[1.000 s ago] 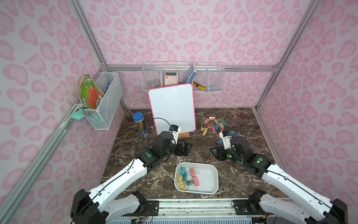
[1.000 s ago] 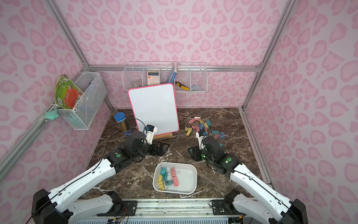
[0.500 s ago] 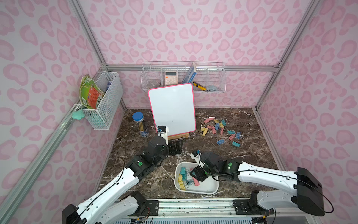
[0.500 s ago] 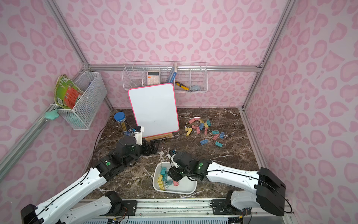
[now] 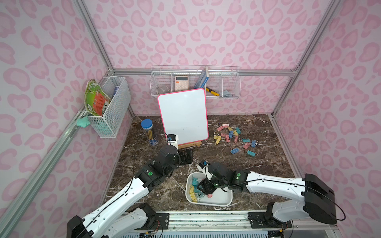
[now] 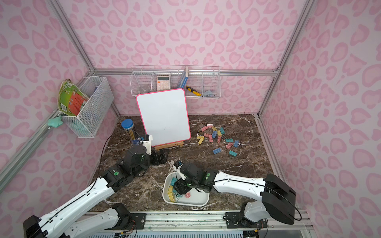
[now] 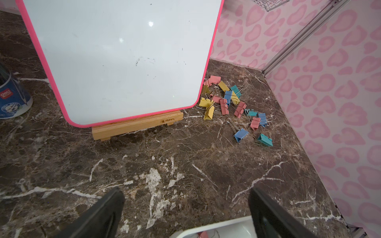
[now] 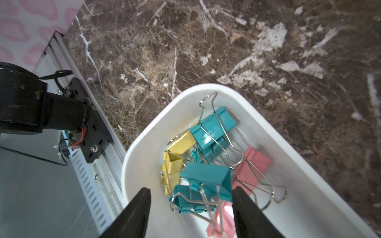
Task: Put the binder clips in the storage box
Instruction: Place the binder clip in the storage box, then pick up the binder clip at the center of the board.
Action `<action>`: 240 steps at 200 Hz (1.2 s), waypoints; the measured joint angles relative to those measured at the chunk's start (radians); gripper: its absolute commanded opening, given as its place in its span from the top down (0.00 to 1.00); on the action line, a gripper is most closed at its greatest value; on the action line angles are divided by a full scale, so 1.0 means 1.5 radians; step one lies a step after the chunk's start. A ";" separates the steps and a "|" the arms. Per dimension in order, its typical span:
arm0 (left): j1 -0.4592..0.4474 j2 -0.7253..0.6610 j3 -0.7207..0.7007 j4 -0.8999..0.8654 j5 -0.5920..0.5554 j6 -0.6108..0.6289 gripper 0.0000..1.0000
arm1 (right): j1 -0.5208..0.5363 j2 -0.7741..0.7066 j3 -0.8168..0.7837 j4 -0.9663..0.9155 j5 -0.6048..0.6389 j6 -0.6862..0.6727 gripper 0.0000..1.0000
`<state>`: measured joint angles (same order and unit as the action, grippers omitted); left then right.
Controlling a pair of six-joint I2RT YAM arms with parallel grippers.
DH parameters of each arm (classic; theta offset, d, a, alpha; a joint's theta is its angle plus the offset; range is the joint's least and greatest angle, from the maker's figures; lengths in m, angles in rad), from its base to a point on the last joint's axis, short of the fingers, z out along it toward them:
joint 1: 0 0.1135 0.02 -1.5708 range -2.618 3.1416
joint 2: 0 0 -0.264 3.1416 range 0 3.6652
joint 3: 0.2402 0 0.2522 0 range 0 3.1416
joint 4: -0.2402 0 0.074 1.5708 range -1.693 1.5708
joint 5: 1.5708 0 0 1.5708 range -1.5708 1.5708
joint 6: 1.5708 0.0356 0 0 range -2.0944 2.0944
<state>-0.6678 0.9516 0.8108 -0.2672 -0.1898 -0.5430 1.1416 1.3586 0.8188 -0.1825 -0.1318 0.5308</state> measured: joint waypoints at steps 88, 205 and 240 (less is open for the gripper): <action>0.000 0.016 0.005 0.013 0.079 0.033 0.01 | -0.485 -0.179 -0.021 -0.020 0.145 0.053 0.39; -0.028 0.104 0.035 0.050 0.255 0.067 0.01 | -0.689 0.159 0.058 -0.103 0.146 0.114 0.01; -0.030 0.104 0.035 0.050 0.248 0.067 0.01 | -0.683 0.188 0.062 -0.096 0.169 0.114 0.13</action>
<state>-0.7120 1.1076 0.8631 -0.1925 0.1822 -0.4423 0.1177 1.6409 0.9119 -0.3271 0.1215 0.7013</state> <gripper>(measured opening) 0.991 0.912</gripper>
